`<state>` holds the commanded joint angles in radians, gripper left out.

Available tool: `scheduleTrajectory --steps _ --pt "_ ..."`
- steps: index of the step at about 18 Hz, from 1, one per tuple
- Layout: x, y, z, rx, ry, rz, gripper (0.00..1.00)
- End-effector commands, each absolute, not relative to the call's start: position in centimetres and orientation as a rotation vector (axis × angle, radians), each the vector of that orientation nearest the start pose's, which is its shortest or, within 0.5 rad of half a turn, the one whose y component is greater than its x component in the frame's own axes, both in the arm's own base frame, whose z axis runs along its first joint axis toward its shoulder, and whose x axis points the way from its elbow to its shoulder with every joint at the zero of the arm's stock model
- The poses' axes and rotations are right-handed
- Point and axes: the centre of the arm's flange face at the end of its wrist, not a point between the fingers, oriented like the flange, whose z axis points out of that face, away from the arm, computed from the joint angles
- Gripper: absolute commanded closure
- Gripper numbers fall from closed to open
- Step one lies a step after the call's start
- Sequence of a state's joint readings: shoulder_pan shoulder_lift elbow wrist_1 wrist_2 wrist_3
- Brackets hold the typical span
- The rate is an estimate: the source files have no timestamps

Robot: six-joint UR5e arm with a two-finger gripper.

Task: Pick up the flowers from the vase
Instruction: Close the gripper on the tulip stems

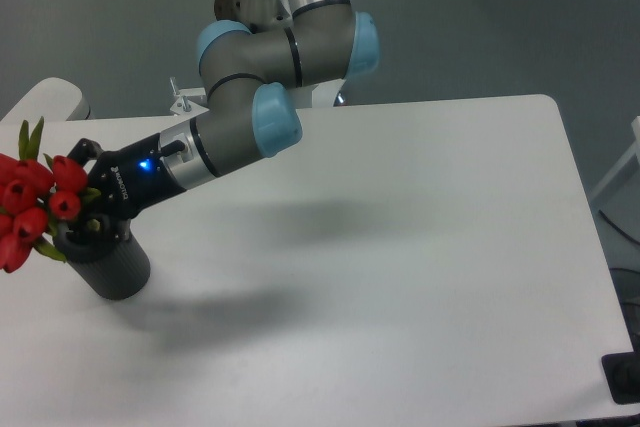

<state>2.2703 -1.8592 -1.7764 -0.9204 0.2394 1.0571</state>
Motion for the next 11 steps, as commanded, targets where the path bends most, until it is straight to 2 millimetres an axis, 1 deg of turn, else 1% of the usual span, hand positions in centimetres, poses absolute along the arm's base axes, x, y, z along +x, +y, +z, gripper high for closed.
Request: scheduleTrajectory --steps 6,9,11 --pt "-20.1 58.1 39.9 -1.835 0.365 -0.871 0.89" --pt "-20.7 58.0 40.6 -1.834 0.331 -0.883 0.89" --pt "-21.8 58.0 41.7 -1.823 0.302 -0.887 0.89"
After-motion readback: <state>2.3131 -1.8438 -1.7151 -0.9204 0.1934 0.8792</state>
